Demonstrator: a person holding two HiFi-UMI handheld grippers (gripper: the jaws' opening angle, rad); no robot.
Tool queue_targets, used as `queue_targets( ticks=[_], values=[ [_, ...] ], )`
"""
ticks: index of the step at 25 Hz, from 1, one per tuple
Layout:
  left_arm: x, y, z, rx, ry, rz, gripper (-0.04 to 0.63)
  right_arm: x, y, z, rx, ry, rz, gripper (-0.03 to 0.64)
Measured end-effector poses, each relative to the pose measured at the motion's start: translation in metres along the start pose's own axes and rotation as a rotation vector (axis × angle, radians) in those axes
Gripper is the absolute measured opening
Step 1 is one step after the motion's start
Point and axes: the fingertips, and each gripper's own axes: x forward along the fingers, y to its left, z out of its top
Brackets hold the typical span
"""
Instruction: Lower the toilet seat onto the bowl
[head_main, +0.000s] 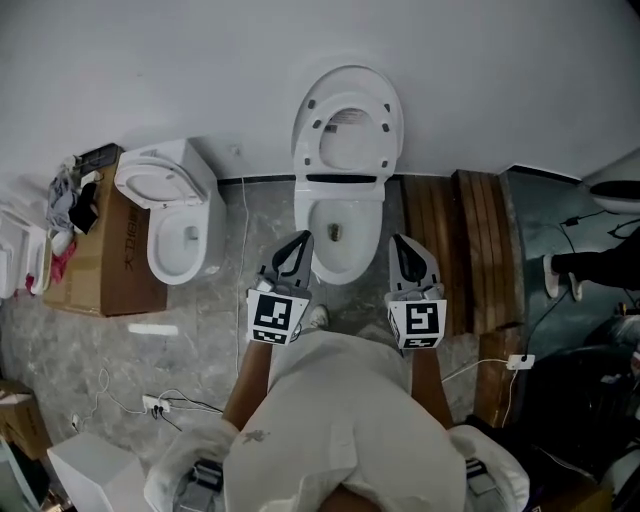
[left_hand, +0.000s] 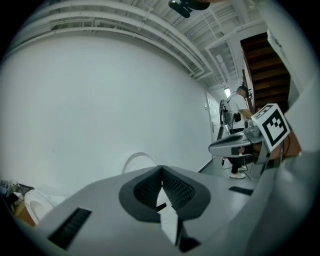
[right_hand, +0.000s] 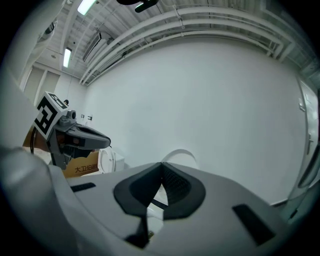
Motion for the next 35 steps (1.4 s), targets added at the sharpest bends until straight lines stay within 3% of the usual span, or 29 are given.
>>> queue_targets(
  ticks=[9,17,35],
  values=[
    [0.035,0.02,-0.006,-0.014,-0.004,-0.041,0.014,0.027,-0.009,-0.009,-0.019,0.034,-0.033,0.008],
    [0.066,0.037,-0.003,0.001,0.008,-0.031,0.014,0.065,-0.019,-0.003,-0.027,0.013,0.014,0.009],
    [0.186,0.074,-0.004,-0.015,0.078,0.101,0.015,0.188,-0.098,-0.022,-0.002,0.035,0.164,0.017]
  ],
)
